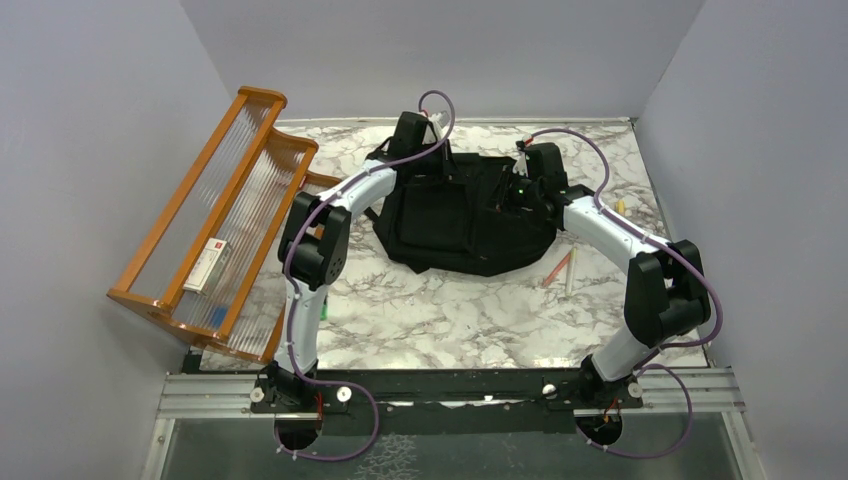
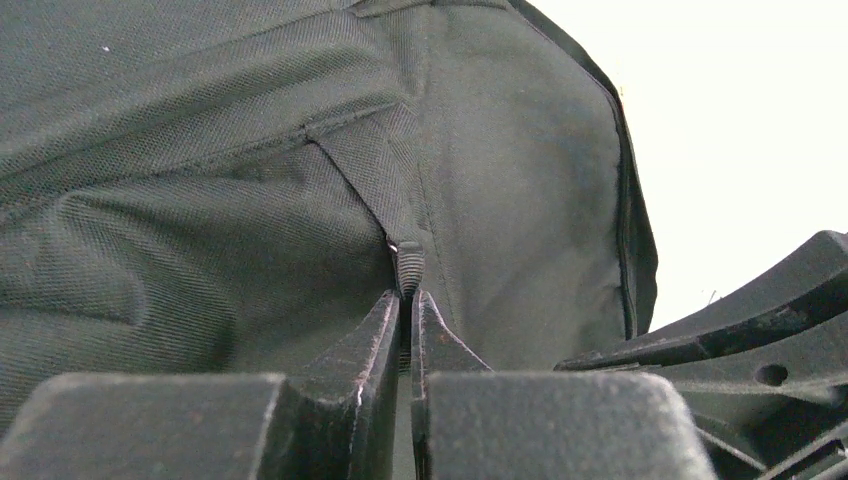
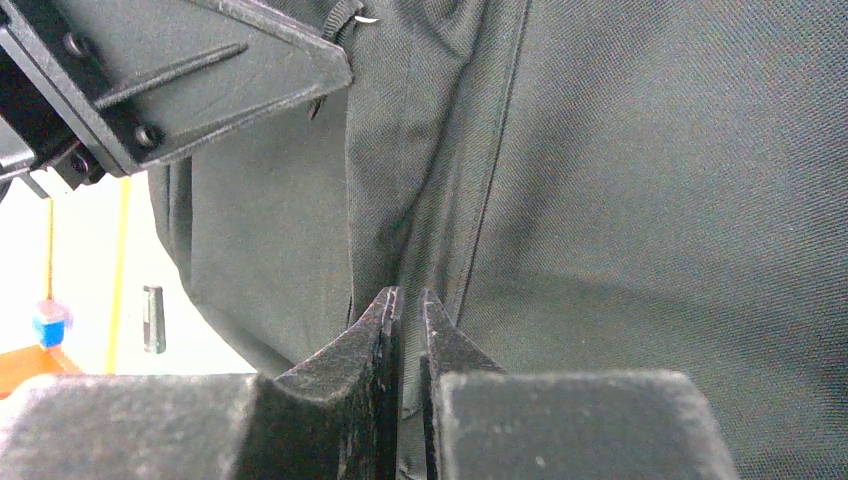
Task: Pack the student bag
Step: Unzip the student bag at the center of the board.
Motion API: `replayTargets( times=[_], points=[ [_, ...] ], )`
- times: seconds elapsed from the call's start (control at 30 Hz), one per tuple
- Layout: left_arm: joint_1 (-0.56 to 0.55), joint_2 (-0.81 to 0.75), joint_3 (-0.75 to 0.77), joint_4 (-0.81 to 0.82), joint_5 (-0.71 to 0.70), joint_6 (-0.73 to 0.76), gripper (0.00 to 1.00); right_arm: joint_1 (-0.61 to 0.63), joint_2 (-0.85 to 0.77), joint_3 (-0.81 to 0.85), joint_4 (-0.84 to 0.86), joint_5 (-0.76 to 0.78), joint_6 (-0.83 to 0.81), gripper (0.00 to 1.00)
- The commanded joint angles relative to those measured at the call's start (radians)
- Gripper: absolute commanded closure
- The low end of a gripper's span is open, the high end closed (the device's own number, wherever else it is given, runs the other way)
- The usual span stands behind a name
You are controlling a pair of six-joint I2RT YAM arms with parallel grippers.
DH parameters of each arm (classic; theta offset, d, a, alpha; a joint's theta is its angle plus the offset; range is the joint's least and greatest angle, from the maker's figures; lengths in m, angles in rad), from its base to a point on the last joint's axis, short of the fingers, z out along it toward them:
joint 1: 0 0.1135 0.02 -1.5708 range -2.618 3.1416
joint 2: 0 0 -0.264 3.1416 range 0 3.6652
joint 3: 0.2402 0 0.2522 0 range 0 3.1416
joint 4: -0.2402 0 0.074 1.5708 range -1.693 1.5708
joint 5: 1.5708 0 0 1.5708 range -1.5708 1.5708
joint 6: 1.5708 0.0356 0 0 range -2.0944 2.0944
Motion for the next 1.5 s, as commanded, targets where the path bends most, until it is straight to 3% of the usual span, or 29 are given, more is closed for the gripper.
replayTargets(
  times=[0.0,0.1,0.47,0.7,1.17,1.47],
  points=[
    [0.025,0.036,0.046,0.058,0.108,0.058,0.94,-0.003,-0.011,-0.006,0.025,0.013,0.001,0.86],
    [0.030,0.046,0.060,0.059,0.160,0.095,1.00,-0.003,-0.006,-0.004,0.025,0.013,0.000,0.86],
    [0.037,0.050,0.094,-0.013,0.200,0.240,1.00,-0.004,0.013,0.012,0.041,0.021,0.013,0.86],
    [0.037,0.012,0.016,-0.018,0.180,0.268,1.00,-0.012,0.089,0.110,0.070,0.047,0.063,0.73],
    [0.037,-0.013,-0.133,0.050,0.148,0.168,1.00,-0.017,0.261,0.311,0.013,-0.030,0.020,0.53],
    [0.040,-0.038,-0.148,0.176,0.159,0.060,1.00,-0.017,0.256,0.303,-0.011,-0.026,-0.103,0.55]
  ],
)
